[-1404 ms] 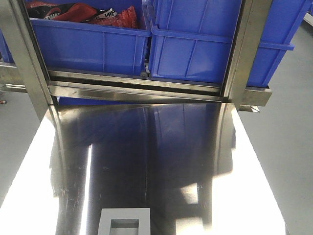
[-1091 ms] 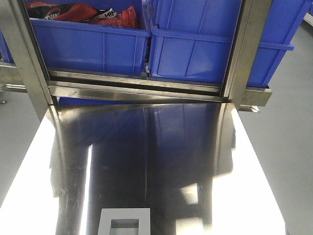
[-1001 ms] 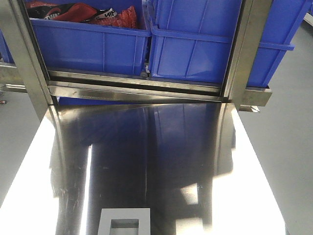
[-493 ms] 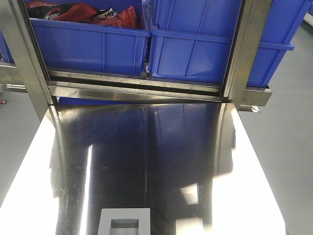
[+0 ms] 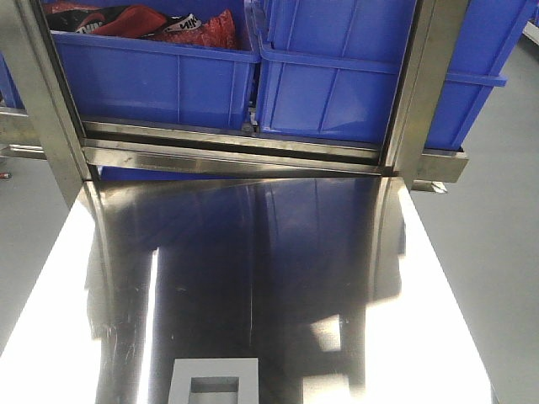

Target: Sort gray base to blue bin

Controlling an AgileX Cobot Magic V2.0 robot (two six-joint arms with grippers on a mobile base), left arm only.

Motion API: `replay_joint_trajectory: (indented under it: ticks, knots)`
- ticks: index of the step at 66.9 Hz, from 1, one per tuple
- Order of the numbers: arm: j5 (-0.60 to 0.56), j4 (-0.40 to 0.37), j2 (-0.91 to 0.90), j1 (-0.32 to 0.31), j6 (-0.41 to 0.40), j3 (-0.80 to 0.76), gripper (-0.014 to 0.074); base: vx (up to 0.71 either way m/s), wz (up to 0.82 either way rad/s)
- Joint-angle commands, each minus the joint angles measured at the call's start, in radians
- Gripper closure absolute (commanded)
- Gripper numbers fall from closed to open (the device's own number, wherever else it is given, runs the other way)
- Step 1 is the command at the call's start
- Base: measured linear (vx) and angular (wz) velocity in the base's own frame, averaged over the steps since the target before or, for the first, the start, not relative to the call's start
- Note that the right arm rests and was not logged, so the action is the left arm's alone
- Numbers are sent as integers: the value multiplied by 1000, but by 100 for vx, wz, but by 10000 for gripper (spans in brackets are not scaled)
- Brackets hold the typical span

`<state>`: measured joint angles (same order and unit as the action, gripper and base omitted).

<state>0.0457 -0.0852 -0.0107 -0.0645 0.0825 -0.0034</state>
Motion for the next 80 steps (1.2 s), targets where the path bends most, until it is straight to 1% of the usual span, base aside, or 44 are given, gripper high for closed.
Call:
replay_joint_trajectory:
  ticks: [1,5,11,21,27,32,39,45,52,58,62,69,71,74,80]
  knots:
    - [-62,-10,1,3,-8,-103,602,0,0]
    - [-20,-9,40,3,-6,-173,602,0,0]
    - [76,-5,144,3,-6,-286,602,0,0]
    - [316,18,385,3,4,-469,602,0,0]
    - [422,18,508,3,4,-545,602,0,0]
    - [468,17,566,3,1,-575,602,0,0]
    - [469,16,594,3,-1,-579,596,0,0]
    - [464,16,590,3,-1,-578,568,0,0]
    - [462,16,590,3,0,-578,469,0,0]
    - [463,16,590,3,0,-578,311,0,0]
    - [465,16,590,3,0,-578,164,0,0]
    - [465,16,590,3,-1,-578,-40,0,0]
    - [465,16,590,3,-1,-578,-83,0,0]
    - [464,16,590,3,-1,-578,-136,0,0]
    - [461,17,590,3,-1,-578,-133,0,0]
